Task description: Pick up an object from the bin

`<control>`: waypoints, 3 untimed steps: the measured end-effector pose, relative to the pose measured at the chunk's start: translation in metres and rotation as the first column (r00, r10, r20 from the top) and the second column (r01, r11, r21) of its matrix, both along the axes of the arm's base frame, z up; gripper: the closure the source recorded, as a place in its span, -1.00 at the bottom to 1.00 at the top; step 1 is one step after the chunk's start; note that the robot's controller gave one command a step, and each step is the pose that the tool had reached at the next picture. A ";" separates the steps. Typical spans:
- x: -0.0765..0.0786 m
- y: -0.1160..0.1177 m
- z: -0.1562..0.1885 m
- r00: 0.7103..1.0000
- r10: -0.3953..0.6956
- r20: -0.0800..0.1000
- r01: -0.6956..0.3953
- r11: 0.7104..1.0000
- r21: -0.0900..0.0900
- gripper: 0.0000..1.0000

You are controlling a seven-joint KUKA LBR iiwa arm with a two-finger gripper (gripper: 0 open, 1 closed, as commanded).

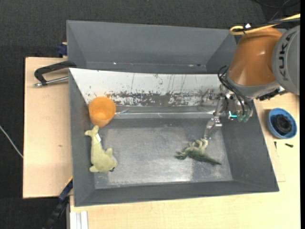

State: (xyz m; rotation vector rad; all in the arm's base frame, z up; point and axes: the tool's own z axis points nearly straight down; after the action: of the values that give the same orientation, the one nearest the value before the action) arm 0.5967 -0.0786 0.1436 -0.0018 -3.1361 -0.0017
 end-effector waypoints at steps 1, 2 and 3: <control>-0.070 0.018 0.069 0.952 0.306 0.009 -0.306 0.952 -0.002 -1.00; -0.096 0.020 -0.072 0.833 0.552 0.019 -0.552 0.834 -0.006 -1.00; -0.096 0.019 -0.070 0.834 0.552 0.020 -0.552 0.834 -0.007 1.00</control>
Offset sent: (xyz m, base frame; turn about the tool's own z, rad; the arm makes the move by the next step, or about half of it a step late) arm -0.0708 0.0173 0.0661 -0.3111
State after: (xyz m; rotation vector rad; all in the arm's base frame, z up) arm 0.5008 -0.0591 0.0731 0.9084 -3.0233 0.0021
